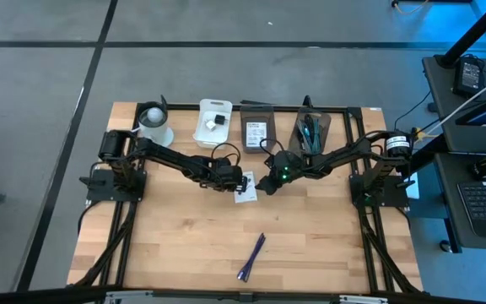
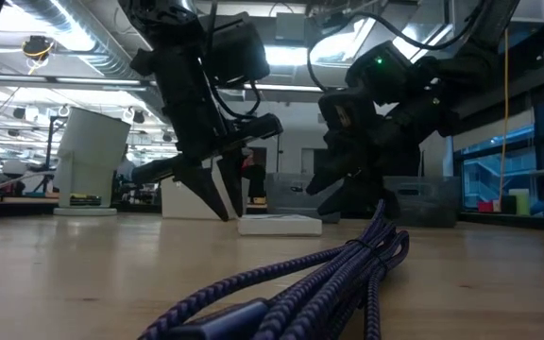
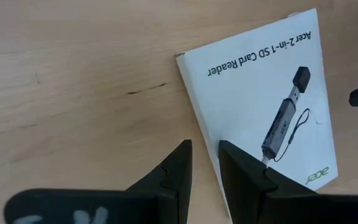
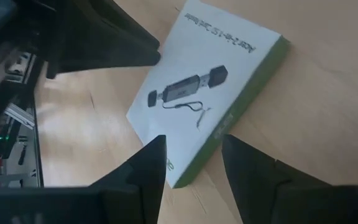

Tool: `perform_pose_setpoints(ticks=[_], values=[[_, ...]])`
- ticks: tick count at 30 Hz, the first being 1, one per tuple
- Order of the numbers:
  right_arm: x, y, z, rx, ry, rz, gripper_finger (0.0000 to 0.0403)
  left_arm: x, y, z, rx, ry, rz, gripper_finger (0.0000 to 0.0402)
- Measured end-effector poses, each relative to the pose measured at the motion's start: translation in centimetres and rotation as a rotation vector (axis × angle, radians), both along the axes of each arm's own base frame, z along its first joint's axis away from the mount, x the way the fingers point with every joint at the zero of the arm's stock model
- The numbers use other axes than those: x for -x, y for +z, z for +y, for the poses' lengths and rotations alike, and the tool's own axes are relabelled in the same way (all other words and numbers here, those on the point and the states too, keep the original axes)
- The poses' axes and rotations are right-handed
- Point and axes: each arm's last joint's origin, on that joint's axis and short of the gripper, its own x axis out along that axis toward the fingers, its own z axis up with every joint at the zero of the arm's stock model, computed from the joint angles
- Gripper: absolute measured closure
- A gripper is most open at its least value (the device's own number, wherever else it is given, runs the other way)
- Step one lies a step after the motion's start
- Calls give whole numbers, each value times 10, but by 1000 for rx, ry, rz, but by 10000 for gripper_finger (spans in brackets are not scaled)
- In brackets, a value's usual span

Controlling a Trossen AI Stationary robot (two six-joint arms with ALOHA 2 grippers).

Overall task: Pick and place items into bin
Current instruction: Put the white card reader box into the left black bin

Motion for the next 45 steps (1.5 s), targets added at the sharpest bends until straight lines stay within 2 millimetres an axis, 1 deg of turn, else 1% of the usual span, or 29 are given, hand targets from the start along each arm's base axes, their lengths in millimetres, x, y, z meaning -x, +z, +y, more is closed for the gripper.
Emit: perform_pose_setpoints(ticks=[6,10,13,19,26,31,37,40,45], values=[[0,-2,0,2,-8,8,242,0,0,0,-1,-2,3,327],[-1,-13,0,-28,-30,50,242,1,-1,0,-1,-2,10,327],[-3,-17,0,-54,-45,51,242,1,-1,0,-1,-2,13,327],[-5,-15,0,-53,-41,10,242,2,-2,0,0,-3,24,327],[-11,-12,0,-44,-27,4,242,3,-2,-2,-1,-6,34,327],[-19,-4,4,-2,16,-38,242,2,-3,-1,0,-6,31,327],[-31,-9,7,-26,66,-35,244,2,-3,-2,3,-9,21,327],[-32,-9,8,-34,71,-38,263,2,-3,-2,3,-10,21,327],[-33,-8,7,-57,64,-44,327,2,-1,-3,6,-24,22,327]])
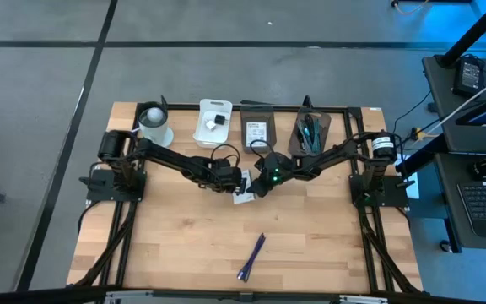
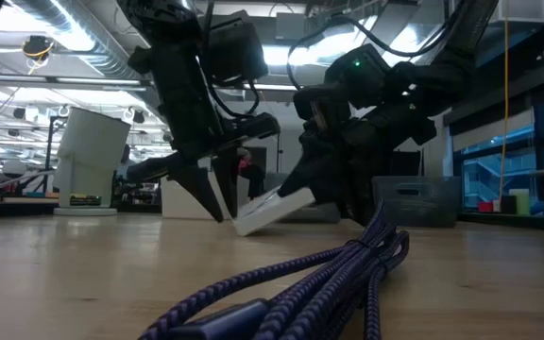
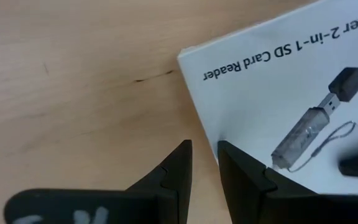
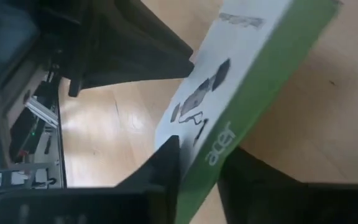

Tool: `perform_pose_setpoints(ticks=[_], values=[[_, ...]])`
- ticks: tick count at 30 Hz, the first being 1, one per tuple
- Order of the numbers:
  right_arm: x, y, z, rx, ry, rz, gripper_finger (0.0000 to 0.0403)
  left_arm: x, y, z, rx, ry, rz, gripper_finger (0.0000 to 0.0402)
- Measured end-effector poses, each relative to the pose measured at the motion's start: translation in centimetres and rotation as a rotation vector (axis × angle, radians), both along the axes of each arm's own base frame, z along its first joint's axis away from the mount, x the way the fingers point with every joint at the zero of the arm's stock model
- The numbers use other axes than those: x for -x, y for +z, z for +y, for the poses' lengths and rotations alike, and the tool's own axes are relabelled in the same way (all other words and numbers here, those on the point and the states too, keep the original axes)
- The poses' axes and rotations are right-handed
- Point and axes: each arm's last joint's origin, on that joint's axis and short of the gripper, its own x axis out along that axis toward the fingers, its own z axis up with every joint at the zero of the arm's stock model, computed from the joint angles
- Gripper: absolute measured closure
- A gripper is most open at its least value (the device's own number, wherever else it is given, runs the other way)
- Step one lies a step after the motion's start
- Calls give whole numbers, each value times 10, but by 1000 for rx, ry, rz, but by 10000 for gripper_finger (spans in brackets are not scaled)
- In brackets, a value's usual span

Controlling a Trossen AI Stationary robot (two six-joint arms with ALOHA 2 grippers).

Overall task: Pick and place items into bin
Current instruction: Put the white card reader box into the left black bin

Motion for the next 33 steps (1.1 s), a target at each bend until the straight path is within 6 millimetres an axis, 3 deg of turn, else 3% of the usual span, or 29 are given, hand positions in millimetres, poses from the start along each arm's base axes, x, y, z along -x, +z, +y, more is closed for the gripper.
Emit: perform_pose_setpoints(ticks=[3,9,15,20,24,28,33], values=[[0,0,0,-13,8,1,351,1,3,0,-16,-46,-2,327],[1,6,-7,-37,19,-18,355,5,21,10,-62,-155,-36,314],[4,34,-8,-35,2,-97,362,23,65,26,-180,-315,-102,304],[9,64,-14,-22,-73,-190,362,51,115,35,-381,-408,-173,314],[18,88,-34,-23,-170,-255,361,78,146,35,-599,-465,-144,326],[27,111,-62,-16,-260,-310,361,101,163,36,-728,-506,-88,338],[28,139,-102,59,-329,-232,361,124,158,36,-786,-541,-107,343]])
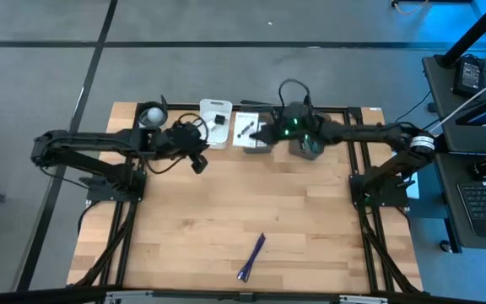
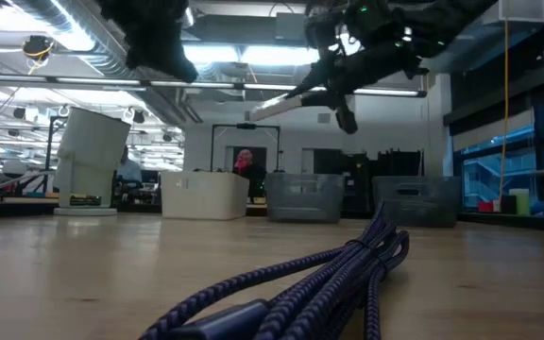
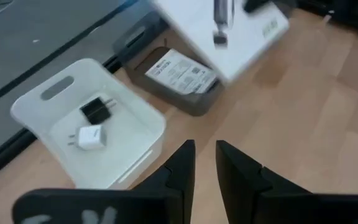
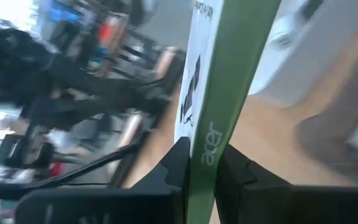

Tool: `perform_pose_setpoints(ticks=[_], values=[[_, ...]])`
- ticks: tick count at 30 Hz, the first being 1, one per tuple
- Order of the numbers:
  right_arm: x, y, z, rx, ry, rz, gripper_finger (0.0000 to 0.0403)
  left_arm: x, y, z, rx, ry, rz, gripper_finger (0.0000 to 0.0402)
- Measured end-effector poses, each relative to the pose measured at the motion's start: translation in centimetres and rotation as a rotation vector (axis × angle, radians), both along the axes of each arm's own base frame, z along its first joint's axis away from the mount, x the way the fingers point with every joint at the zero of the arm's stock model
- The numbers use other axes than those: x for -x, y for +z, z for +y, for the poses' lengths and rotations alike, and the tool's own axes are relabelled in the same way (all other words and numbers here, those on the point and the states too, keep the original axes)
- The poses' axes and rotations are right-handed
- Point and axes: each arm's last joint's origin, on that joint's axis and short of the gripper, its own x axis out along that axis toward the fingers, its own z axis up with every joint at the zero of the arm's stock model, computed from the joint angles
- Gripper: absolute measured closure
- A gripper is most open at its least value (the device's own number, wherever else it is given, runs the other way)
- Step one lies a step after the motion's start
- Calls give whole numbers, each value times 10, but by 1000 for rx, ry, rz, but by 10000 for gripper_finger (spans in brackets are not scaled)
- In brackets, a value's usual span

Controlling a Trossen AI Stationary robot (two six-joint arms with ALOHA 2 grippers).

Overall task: Pick and place items into bin
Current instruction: Put the white card reader box into the left black bin

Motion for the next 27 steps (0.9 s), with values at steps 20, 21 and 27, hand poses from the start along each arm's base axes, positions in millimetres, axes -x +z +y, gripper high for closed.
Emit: perform_pose_setpoints(ticks=[20,21,27], values=[[15,-31,-119,-183,-51,474,363,52,-65,22,95,-22,-103,343],[13,-33,-119,-191,-47,474,362,52,-65,23,96,-23,-103,343],[6,-43,-114,-208,-19,493,357,53,-62,30,109,-28,-138,343]])
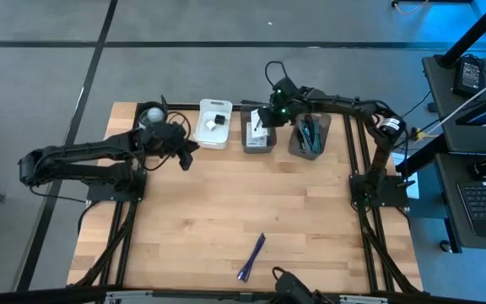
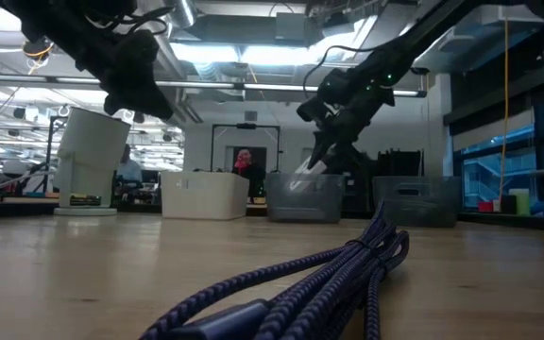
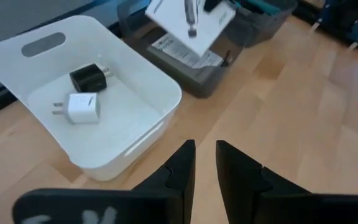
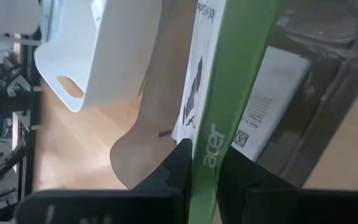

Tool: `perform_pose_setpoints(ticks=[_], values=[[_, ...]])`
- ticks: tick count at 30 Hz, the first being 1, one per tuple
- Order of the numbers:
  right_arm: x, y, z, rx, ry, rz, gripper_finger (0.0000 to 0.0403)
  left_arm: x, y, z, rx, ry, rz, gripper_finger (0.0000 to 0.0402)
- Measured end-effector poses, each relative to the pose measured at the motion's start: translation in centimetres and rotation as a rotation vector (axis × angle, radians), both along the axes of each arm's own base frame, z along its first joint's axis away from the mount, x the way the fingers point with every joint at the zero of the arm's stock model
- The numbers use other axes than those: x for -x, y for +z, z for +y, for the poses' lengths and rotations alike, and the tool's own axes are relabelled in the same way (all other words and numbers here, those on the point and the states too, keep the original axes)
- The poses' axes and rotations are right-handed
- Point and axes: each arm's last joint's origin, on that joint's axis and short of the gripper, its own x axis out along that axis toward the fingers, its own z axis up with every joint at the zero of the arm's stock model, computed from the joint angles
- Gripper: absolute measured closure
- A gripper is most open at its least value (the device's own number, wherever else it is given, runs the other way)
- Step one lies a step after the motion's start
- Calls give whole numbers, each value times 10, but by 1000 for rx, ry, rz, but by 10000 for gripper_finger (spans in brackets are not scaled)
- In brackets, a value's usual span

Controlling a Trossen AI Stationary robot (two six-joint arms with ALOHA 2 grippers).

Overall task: Pick and place items into bin
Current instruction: Put the white card reader box into the left black bin, then put the violet charger cable into the right black bin

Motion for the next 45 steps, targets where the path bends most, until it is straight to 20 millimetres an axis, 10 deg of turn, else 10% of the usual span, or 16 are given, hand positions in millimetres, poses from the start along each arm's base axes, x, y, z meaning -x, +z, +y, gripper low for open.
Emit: perform_pose_setpoints(ticks=[18,34,45], values=[[-6,-3,2,29,35,-20,352,0,2,3,28,1,-33,343],[-2,-3,-1,20,18,-7,250,-2,6,4,17,4,-81,343],[29,57,4,144,-19,-76,249,-2,6,4,-40,-35,-54,343]])
